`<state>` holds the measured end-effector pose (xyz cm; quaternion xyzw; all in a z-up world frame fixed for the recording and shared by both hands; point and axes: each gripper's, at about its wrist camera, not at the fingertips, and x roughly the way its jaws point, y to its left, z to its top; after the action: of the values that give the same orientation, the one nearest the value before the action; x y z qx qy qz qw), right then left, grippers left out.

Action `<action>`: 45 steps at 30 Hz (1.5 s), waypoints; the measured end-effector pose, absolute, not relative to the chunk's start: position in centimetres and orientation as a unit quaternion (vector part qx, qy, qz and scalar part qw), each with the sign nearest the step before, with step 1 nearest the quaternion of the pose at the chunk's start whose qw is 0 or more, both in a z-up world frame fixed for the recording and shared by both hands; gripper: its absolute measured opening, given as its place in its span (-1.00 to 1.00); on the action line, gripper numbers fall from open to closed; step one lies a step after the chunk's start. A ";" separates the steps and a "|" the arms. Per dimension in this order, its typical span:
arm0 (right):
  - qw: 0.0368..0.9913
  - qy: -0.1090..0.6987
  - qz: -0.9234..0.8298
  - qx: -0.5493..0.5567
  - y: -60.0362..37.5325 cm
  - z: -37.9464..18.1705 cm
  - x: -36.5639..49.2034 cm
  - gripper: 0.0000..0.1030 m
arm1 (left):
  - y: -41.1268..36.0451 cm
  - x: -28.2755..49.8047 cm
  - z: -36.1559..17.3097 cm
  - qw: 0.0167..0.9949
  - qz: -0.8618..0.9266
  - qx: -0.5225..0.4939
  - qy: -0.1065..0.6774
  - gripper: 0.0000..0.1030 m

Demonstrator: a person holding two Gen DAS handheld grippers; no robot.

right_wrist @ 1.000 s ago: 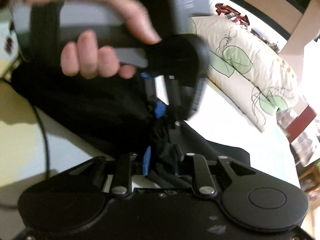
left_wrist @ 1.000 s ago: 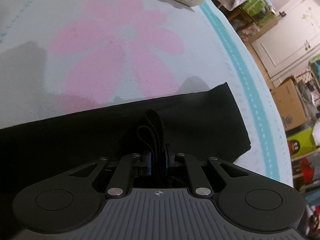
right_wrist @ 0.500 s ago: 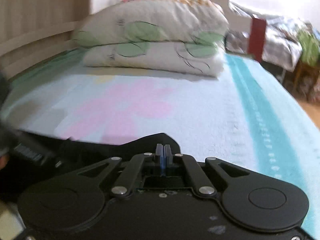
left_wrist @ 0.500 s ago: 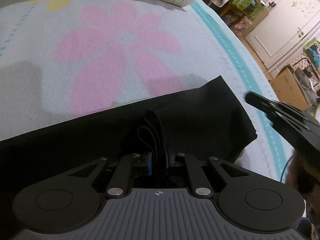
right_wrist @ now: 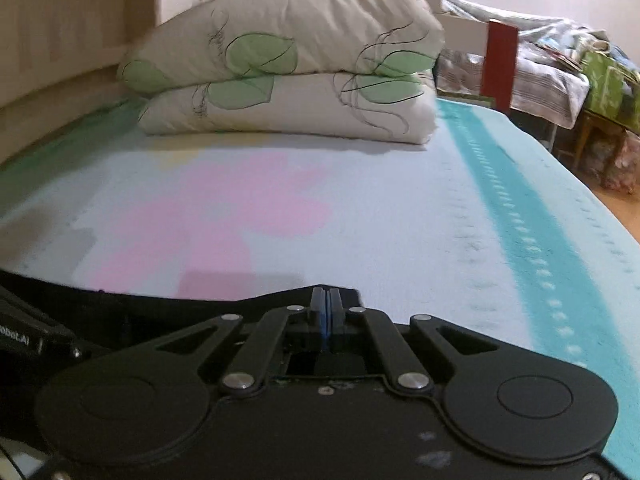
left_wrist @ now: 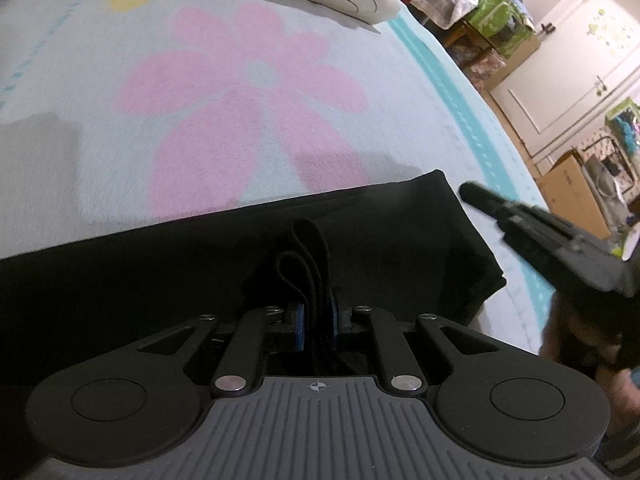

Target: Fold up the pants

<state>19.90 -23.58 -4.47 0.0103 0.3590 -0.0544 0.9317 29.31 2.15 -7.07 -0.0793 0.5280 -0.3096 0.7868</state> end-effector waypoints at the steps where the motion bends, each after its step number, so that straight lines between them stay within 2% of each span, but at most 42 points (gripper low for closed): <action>1: 0.925 0.374 -0.060 0.007 -23.6 -5.3 20.3 -0.96 | 2.5 29.2 -7.1 0.786 -0.306 -0.085 0.530 -0.75; 3: 0.910 0.406 -0.076 0.022 -24.5 -7.3 21.2 -0.98 | 3.1 28.9 -7.0 0.785 -0.302 -0.094 0.532 -0.72; 6: 0.916 0.390 -0.079 0.050 -25.3 -7.1 21.1 -1.00 | 4.3 28.2 -6.8 0.786 -0.291 -0.105 0.535 -0.66; 11: 0.916 0.394 -0.076 0.011 -24.3 -7.0 21.2 -1.00 | 6.2 27.4 -6.7 0.786 -0.261 -0.135 0.544 -0.65; 19: 0.912 0.401 -0.081 0.018 -24.0 -6.8 20.9 -1.00 | 10.0 25.3 -4.4 0.806 -0.192 -0.073 0.555 -0.63; 24: 0.931 0.357 -0.068 0.012 -22.6 -4.5 19.2 -0.81 | 15.1 23.6 -1.6 0.825 -0.148 -0.077 0.540 -0.49; 28: 0.944 0.330 -0.015 0.015 -19.6 -1.9 17.2 -0.81 | 19.4 22.0 0.4 0.840 -0.107 -0.078 0.527 -0.42; 33: 0.942 0.334 0.045 0.005 -14.7 -1.1 15.4 -0.80 | 25.1 20.2 1.5 0.844 -0.050 -0.112 0.522 -0.39; 39: 0.926 0.354 0.125 -0.028 -7.4 -3.2 13.1 -0.80 | 29.7 18.7 2.2 0.843 -0.018 -0.120 0.524 -0.39; 45: 0.899 0.414 0.138 -0.028 -3.7 -7.0 11.5 -0.81 | 32.2 17.4 2.4 0.844 -0.020 -0.110 0.524 -0.33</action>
<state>11.47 -3.71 -6.99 -0.0280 0.4139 0.1378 0.8994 17.41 32.22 2.36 -0.1102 0.5238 -0.0197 0.8444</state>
